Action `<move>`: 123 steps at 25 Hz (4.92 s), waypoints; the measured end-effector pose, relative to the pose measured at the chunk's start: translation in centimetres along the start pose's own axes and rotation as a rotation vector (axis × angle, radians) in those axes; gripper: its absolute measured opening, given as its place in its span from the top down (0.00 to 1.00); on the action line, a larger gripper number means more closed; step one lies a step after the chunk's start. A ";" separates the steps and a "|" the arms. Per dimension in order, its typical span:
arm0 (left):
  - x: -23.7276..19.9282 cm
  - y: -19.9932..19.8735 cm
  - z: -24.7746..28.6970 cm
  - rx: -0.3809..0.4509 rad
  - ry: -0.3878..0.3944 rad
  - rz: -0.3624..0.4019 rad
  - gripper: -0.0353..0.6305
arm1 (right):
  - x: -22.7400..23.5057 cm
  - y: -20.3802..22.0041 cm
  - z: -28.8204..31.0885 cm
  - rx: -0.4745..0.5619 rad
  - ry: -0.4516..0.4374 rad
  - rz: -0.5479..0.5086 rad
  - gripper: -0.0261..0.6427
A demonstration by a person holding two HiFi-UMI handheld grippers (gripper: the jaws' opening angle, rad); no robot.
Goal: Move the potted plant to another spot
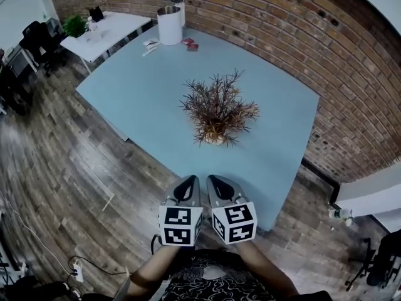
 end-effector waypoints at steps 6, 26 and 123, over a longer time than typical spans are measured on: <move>-3.0 -1.9 1.7 -0.019 0.069 0.040 0.96 | 0.4 -1.5 2.5 0.016 0.120 0.047 0.95; -9.5 -3.9 4.3 -0.060 0.212 0.163 0.96 | 1.1 -2.9 9.3 0.029 0.408 0.158 0.64; -7.5 -12.5 17.6 -0.124 0.197 0.246 0.95 | 20.9 -10.7 20.7 -0.069 0.451 0.195 0.32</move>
Point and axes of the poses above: the fingertips, and each gripper's own axes: z forward along the fingers, x to its right, y out of its underside, the point moved 9 cm from there along -z, backward along the fingers, and after that the axes turned 10 degrees about -x, right-handed, at the moved point
